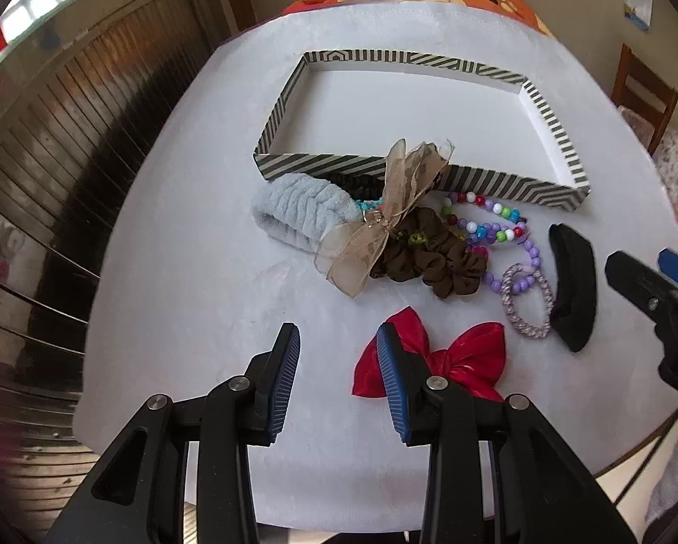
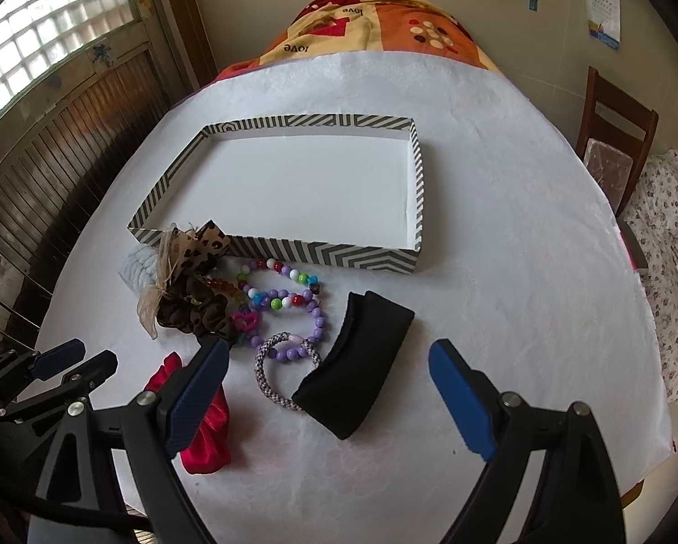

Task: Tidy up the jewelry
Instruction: 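Grasp the black hair clip with the right tool while the left tool reaches the tan bow scrunchie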

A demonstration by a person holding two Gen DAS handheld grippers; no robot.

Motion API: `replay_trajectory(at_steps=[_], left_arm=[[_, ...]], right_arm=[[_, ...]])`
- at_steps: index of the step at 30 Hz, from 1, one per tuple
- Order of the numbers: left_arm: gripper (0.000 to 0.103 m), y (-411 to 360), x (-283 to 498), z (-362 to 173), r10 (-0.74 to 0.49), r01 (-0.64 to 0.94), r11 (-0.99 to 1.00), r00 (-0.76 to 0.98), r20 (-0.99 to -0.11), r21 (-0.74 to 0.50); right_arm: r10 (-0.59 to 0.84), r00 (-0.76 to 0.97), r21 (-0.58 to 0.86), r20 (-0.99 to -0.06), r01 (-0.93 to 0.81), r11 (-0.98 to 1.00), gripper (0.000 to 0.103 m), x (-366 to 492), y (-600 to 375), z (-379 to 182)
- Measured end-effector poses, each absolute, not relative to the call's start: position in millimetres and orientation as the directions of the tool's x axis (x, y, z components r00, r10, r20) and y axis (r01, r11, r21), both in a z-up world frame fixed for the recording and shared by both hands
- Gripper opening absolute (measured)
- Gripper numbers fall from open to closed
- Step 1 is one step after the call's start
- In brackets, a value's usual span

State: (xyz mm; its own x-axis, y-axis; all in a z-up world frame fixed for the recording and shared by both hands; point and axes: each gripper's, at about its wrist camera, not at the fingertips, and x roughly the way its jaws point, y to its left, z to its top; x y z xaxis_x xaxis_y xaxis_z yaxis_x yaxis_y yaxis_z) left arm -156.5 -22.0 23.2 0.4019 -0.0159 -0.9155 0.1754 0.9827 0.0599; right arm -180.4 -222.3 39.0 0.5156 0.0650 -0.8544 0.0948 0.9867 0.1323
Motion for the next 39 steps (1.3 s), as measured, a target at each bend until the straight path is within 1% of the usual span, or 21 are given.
replay_trajectory(at_steps=[5,8,13,16,22,24,26,33,39], left_arm=[[0.027,-8.1,-150.9,25.9,-0.071,0.164,0.986,0.388,-0.919,-0.007],[0.027,-6.7,-146.9,24.5,-0.083,0.184,0.983,0.382,-0.921,-0.012],[0.027,-0.2,-136.5,22.1,-0.153,0.190,0.978,0.361,-0.920,-0.088],[0.027,-1.8,-129.3,20.3,-0.175,0.200,0.974,0.343,-0.923,-0.110],[0.027,-12.9,-115.2,12.7,-0.183,0.219,0.969,0.317,-0.931,-0.116],[0.027,-15.9,-110.6,9.1,-0.188,0.220,0.968,0.311,-0.932,-0.122],[0.027,-19.3,-106.8,6.3,-0.195,0.230,0.965,0.306,-0.932,-0.126],[0.027,-26.9,-90.5,-2.1,-0.197,0.234,0.964,0.301,-0.933,-0.128],[0.027,-32.9,-81.4,-13.1,-0.188,0.243,0.963,0.279,-0.942,-0.121]], right_arm=[[0.064,0.518,0.130,-0.853,0.092,0.987,0.093,-180.3,-226.5,36.7],[0.087,0.510,0.147,-0.856,0.078,0.986,0.093,-179.1,-228.6,33.0],[0.127,0.498,0.176,-0.858,0.051,0.983,0.093,-178.7,-231.9,26.3],[0.137,0.486,0.186,-0.863,0.054,0.981,0.093,-177.7,-237.3,20.6],[0.121,0.453,0.162,-0.883,0.052,0.985,0.092,-178.2,-248.7,5.0],[0.124,0.434,0.167,-0.892,0.062,0.984,0.088,-176.4,-253.2,-2.4],[0.125,0.420,0.172,-0.899,0.074,0.982,0.086,-174.1,-257.5,-8.6],[0.167,0.387,0.220,-0.907,0.096,0.971,0.086,-163.2,-263.6,-23.8],[0.187,0.358,0.234,-0.915,0.093,0.968,0.086,-154.6,-267.4,-32.2]])
